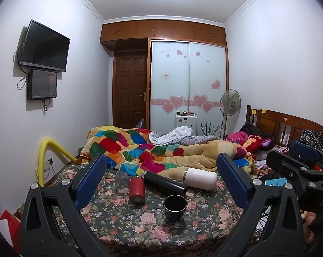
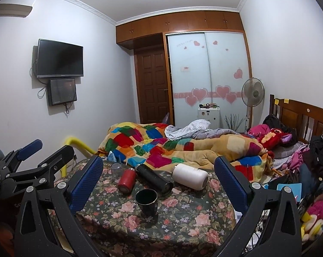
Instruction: Flip cup upright
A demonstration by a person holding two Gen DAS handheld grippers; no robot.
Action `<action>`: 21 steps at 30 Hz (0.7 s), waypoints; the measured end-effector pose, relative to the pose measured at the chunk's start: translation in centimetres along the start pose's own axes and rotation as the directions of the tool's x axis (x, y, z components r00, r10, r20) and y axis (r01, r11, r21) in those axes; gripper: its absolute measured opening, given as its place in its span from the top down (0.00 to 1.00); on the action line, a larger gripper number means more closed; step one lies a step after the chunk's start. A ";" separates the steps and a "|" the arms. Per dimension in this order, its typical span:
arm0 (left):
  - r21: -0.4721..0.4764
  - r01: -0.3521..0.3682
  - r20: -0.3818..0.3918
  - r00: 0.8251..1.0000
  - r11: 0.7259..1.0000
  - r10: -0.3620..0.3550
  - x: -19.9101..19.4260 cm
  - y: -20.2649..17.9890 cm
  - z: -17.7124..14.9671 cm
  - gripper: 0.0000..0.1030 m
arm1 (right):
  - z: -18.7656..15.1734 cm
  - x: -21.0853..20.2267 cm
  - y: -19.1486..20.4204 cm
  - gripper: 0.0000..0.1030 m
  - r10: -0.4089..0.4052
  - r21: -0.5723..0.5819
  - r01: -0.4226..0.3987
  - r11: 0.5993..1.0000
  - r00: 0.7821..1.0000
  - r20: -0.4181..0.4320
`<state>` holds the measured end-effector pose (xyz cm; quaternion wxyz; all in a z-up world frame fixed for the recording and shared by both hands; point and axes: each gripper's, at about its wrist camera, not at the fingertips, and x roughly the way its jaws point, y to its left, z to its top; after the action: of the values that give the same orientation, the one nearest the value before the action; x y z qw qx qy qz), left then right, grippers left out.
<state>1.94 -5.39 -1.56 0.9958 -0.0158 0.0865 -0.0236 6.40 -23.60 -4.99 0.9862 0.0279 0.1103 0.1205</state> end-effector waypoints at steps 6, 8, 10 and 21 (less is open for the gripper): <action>0.001 0.011 -0.008 1.000 1.000 -0.011 0.2 0.0 0.1 0.00 | -0.1 0.1 -0.1 0.00 0.001 0.004 -0.001 1.000 1.000 -0.003; 0.000 0.013 -0.011 1.000 1.000 -0.013 0.4 0.1 0.2 0.00 | -0.1 0.1 -0.1 0.00 0.000 0.005 0.000 1.000 1.000 -0.005; -0.003 0.014 -0.013 1.000 1.000 -0.014 0.5 0.1 0.2 0.00 | -0.1 0.1 -0.1 0.00 0.000 0.007 0.000 1.000 1.000 -0.005; -0.011 0.019 -0.020 1.000 1.000 -0.019 0.7 0.5 0.2 0.00 | 0.0 0.4 -0.3 0.00 -0.009 0.009 0.009 1.000 1.000 -0.007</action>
<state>2.70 -4.96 -1.48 0.9945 -0.0215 0.0967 -0.0329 6.80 -23.76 -5.09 0.9862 0.0315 0.1144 0.1158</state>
